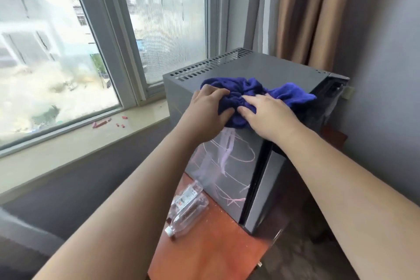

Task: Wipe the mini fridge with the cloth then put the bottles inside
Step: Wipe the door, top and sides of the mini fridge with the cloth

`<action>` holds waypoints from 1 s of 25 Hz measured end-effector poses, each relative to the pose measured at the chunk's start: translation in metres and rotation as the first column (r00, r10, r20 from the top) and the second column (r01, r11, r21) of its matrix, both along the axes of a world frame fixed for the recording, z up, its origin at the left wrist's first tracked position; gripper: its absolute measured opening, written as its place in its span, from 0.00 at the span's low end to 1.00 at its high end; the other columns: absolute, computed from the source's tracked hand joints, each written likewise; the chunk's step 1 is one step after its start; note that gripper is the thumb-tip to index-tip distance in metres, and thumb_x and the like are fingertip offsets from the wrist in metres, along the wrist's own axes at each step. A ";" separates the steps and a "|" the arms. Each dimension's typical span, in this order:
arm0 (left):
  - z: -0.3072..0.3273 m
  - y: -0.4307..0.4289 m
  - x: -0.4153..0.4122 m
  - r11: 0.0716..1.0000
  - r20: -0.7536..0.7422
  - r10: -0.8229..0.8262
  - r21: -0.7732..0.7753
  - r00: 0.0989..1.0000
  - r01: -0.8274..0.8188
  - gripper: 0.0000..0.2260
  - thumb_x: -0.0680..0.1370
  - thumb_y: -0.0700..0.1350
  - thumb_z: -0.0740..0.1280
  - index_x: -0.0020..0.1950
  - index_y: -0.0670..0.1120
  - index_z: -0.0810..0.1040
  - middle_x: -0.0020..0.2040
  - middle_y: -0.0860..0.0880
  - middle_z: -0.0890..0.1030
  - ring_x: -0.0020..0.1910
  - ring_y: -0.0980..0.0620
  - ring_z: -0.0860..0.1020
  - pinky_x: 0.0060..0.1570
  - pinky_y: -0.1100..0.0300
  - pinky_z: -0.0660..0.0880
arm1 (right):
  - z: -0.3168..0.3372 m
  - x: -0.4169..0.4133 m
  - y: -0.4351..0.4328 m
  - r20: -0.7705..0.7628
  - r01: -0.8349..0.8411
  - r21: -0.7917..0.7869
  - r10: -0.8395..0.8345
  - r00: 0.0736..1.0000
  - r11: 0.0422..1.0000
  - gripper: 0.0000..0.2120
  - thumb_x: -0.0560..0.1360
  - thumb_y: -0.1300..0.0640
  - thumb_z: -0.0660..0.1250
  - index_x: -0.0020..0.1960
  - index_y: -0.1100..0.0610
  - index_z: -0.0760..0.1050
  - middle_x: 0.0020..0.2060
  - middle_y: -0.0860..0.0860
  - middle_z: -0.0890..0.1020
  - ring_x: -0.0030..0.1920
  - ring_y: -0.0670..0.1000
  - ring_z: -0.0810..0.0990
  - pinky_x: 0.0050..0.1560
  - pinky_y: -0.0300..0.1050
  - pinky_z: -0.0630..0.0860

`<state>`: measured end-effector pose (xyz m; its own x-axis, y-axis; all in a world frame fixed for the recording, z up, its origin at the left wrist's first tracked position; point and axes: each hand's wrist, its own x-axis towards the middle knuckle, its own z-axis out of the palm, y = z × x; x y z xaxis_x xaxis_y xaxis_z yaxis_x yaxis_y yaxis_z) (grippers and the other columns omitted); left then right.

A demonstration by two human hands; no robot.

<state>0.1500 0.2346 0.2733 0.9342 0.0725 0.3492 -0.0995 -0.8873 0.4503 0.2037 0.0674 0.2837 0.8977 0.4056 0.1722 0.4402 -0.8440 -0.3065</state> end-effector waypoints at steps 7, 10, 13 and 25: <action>-0.009 -0.006 -0.010 0.962 0.069 -0.266 0.078 0.961 0.261 0.24 0.80 0.49 0.70 0.76 0.48 0.72 0.68 0.48 0.72 0.67 0.43 0.67 0.70 0.58 0.60 | -0.011 -0.052 -0.015 0.030 0.219 0.120 -0.224 0.974 0.968 0.23 0.82 0.43 0.60 0.75 0.47 0.69 0.74 0.52 0.71 0.78 0.57 0.59 0.75 0.52 0.58; -0.015 0.008 -0.001 0.907 0.138 -0.421 0.085 0.897 0.413 0.24 0.78 0.47 0.72 0.74 0.47 0.75 0.67 0.49 0.74 0.64 0.44 0.70 0.66 0.63 0.60 | -0.029 -0.073 -0.002 0.172 0.345 0.191 -0.377 0.910 0.919 0.23 0.82 0.45 0.61 0.74 0.52 0.71 0.72 0.56 0.74 0.78 0.58 0.60 0.75 0.52 0.57; -0.023 0.023 0.005 0.819 0.198 -0.572 0.079 0.796 0.569 0.24 0.75 0.44 0.76 0.71 0.46 0.78 0.65 0.48 0.76 0.61 0.44 0.71 0.65 0.64 0.62 | -0.056 -0.097 0.022 0.392 0.465 0.260 -0.533 0.750 0.846 0.21 0.81 0.50 0.65 0.71 0.56 0.74 0.68 0.60 0.77 0.77 0.61 0.63 0.75 0.59 0.60; -0.040 0.046 0.027 0.707 0.438 -0.706 0.396 0.556 0.586 0.09 0.76 0.40 0.73 0.56 0.46 0.82 0.53 0.46 0.78 0.50 0.43 0.72 0.46 0.51 0.75 | -0.080 -0.105 0.064 0.523 0.518 0.457 -0.689 0.502 0.723 0.13 0.69 0.66 0.75 0.52 0.59 0.78 0.55 0.58 0.74 0.55 0.56 0.69 0.59 0.49 0.69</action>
